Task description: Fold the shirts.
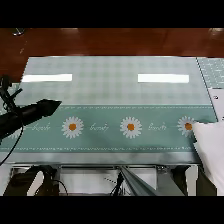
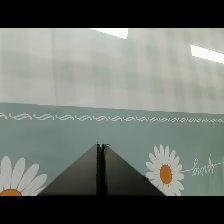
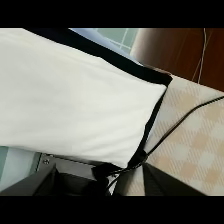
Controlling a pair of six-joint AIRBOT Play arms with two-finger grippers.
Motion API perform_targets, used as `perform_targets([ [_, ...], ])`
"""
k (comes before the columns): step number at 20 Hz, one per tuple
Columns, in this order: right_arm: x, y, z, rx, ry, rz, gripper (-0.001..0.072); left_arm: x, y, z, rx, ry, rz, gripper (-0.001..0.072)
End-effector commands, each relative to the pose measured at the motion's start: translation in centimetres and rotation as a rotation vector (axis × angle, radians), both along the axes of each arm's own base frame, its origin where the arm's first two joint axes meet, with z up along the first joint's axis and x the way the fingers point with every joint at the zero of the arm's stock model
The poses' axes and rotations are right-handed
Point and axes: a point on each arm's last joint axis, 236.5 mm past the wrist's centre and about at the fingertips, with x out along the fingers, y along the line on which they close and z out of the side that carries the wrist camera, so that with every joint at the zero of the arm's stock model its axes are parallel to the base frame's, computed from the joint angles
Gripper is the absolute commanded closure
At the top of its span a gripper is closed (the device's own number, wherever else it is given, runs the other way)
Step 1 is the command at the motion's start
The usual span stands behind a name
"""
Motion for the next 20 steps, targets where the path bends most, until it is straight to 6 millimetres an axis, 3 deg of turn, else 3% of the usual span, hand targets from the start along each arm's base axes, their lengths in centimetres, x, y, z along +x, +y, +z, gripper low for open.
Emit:
perform_targets([
  [1,3.6,-0.6,-1.5,0.071,-0.082,0.065,0.0119,1.4,1.1,1.2,0.010,-0.058,0.057,0.0680],
  [2,7.5,0.0,-1.5,0.122,-0.191,0.157,0.0289,1.9,1.5,2.2,0.014,-0.090,0.076,0.0681],
  [3,11.8,1.1,-0.8,0.159,-0.312,0.284,0.0539,2.6,1.8,3.7,0.019,-0.130,0.092,0.0681],
  [4,17.0,2.9,0.6,0.190,-0.461,0.437,0.0694,3.4,2.0,5.5,0.022,-0.167,0.099,0.0681],
  [6,25.7,7.5,4.7,0.230,-0.736,0.656,0.0694,5.5,1.8,9.8,0.026,-0.223,0.074,0.0682],
  [7,29.2,10.5,6.7,0.244,-0.848,0.758,0.0694,6.6,1.0,12.1,0.027,-0.238,0.030,0.0682],
  [9,34.1,17.5,8.5,0.250,-0.962,0.981,0.0694,8.3,-2.1,15.1,0.029,-0.245,-0.103,0.0682],
  [10,35.4,21.4,7.8,0.246,-0.944,1.114,0.0694,8.9,-4.0,15.6,0.046,-0.253,-0.183,0.0682],
  [11,35.8,24.9,5.9,0.224,-0.860,1.259,0.0694,9.2,-5.7,15.1,0.058,-0.249,-0.246,0.0682],
  [12,35.8,27.0,2.9,0.181,-0.729,1.372,0.0694,9.3,-7.2,13.2,0.073,-0.212,-0.291,0.0682],
  [13,35.7,28.0,-0.4,0.139,-0.590,1.421,0.0694,9.3,-8.1,9.9,0.127,-0.148,-0.335,0.0682],
  [14,35.4,27.8,-4.2,0.100,-0.444,1.397,0.0694,9.2,-8.2,6.0,0.195,-0.063,-0.357,0.0682],
  [15,35.0,26.6,-7.3,0.066,-0.323,1.339,0.0694,8.9,-7.3,1.8,0.278,0.045,-0.357,0.0682],
  [16,34.7,25.4,-10.0,0.046,-0.227,1.287,0.0694,8.7,-5.8,-1.2,0.344,0.138,-0.340,0.0682],
  [17,34.9,24.7,-11.7,0.038,-0.174,1.270,0.0694,8.8,-4.5,-3.0,0.371,0.214,-0.301,0.0681],
  [20,35.8,23.6,-13.6,0.036,-0.139,1.250,0.0694,10.1,-2.7,-3.3,0.378,0.205,-0.248,0.0680],
])
